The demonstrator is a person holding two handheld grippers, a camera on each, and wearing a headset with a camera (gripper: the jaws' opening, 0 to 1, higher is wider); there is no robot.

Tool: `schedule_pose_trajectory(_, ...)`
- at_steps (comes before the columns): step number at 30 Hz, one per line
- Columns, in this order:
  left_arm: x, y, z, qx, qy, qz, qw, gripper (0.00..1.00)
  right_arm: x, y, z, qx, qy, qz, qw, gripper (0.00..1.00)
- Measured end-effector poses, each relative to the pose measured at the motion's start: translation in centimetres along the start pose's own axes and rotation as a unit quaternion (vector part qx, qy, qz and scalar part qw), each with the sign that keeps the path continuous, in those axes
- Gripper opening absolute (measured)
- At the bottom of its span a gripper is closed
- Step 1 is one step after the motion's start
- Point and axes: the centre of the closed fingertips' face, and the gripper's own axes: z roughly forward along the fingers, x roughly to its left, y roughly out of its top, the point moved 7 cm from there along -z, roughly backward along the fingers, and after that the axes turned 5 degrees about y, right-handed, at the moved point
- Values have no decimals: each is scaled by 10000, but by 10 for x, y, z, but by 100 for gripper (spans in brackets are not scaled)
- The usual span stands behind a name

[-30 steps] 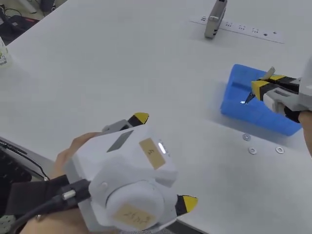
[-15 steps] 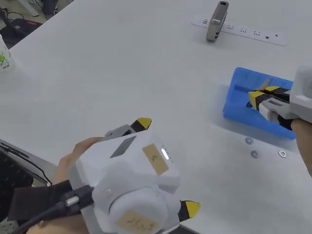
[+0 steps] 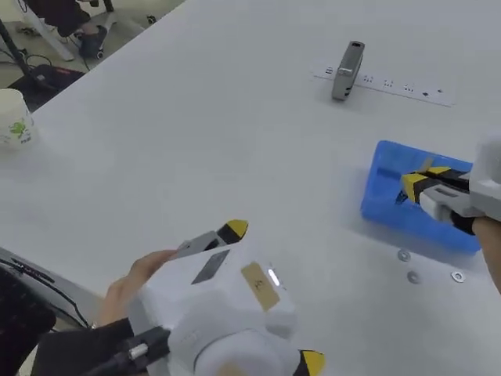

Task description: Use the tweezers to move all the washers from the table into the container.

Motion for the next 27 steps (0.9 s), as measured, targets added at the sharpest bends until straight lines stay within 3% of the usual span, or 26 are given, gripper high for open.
schedule_pose_trajectory(6, -1, 1, -1, -57, -15, 32, 10000, 94, 7, 11, -17, -160, -39, -15, 9999, 2)
schedule_pose_trajectory(11, -1, 2, -1, -72, 10, 138, 9999, 93, 3, 11, -27, -188, -49, -184, 9996, 2)
schedule_pose_trajectory(17, -1, 1, -1, -56, 37, 148, 9999, 92, 3, 18, -50, -429, -98, 52, 9990, 2)
schedule_pose_trajectory(27, -3, 3, -3, -96, 70, 315, 9994, 90, 12, 12, -73, -434, -29, 18, 9991, 2)
